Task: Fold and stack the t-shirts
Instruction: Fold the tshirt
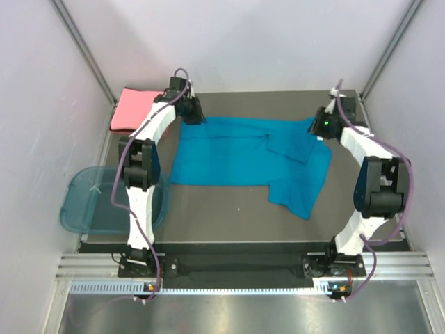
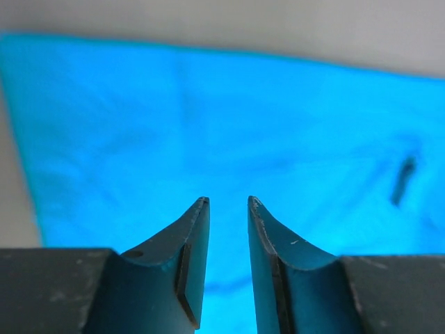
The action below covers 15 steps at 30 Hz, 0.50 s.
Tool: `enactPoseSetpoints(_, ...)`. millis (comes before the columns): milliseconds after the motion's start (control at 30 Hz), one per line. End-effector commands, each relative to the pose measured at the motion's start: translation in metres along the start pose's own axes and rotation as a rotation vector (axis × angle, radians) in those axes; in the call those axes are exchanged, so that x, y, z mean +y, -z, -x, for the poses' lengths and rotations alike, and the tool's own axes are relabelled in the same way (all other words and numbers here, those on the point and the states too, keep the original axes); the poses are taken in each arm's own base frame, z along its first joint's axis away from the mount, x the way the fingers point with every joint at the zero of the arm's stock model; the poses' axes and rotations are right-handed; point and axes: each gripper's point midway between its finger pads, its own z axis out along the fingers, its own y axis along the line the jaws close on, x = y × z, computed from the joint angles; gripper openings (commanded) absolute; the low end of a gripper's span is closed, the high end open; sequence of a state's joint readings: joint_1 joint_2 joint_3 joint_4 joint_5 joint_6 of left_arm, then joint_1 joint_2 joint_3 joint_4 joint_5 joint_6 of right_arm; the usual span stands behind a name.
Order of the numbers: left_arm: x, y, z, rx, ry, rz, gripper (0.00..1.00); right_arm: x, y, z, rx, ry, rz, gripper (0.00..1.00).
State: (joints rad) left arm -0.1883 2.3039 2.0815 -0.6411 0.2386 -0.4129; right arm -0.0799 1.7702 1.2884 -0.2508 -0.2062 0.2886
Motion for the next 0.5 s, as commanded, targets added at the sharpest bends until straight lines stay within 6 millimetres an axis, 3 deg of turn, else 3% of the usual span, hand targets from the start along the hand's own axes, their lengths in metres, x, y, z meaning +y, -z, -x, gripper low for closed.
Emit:
enactPoseSetpoints(0, -0.064, 0.031, -0.021, 0.014, -0.060, -0.142, 0.33, -0.004, 0.007, -0.042, 0.140, 0.138, -0.088, 0.33)
enactPoseSetpoints(33, -0.076, 0.026, -0.033, 0.011, -0.063, -0.183, 0.33, -0.004, 0.009, -0.048, 0.149, 0.091, -0.090, 0.32)
enactPoseSetpoints(67, -0.103, 0.034, -0.040, -0.001, -0.050, -0.230, 0.33, -0.005, 0.011, -0.052, 0.153, 0.063, -0.100, 0.32)
enactPoseSetpoints(133, -0.130, 0.036, -0.048, -0.046, -0.007, -0.293, 0.33, -0.009, 0.014, -0.064, 0.159, -0.035, -0.139, 0.34)
enactPoseSetpoints(167, -0.152, 0.035, -0.062, -0.040, -0.010, -0.336, 0.34, -0.011, 0.014, -0.073, 0.172, -0.072, -0.151, 0.36)
enactPoseSetpoints(233, -0.170, 0.028, -0.081, -0.011, 0.066, -0.391, 0.34, -0.012, 0.018, -0.078, 0.171, -0.148, -0.180, 0.37)
enactPoseSetpoints(267, -0.191, 0.027, -0.082, -0.036, 0.065, -0.462, 0.34, -0.016, 0.019, -0.086, 0.181, -0.176, -0.206, 0.38)
enactPoseSetpoints(333, -0.200, 0.013, -0.099, 0.002, 0.131, -0.488, 0.34, -0.016, 0.022, -0.087, 0.169, -0.223, -0.218, 0.40)
enactPoseSetpoints(367, -0.212, 0.010, -0.100, -0.015, 0.128, -0.525, 0.34, -0.017, 0.023, -0.089, 0.169, -0.237, -0.223, 0.40)
enactPoseSetpoints(467, -0.224, -0.008, -0.113, 0.007, 0.150, -0.544, 0.35, -0.017, 0.023, -0.094, 0.154, -0.285, -0.229, 0.40)
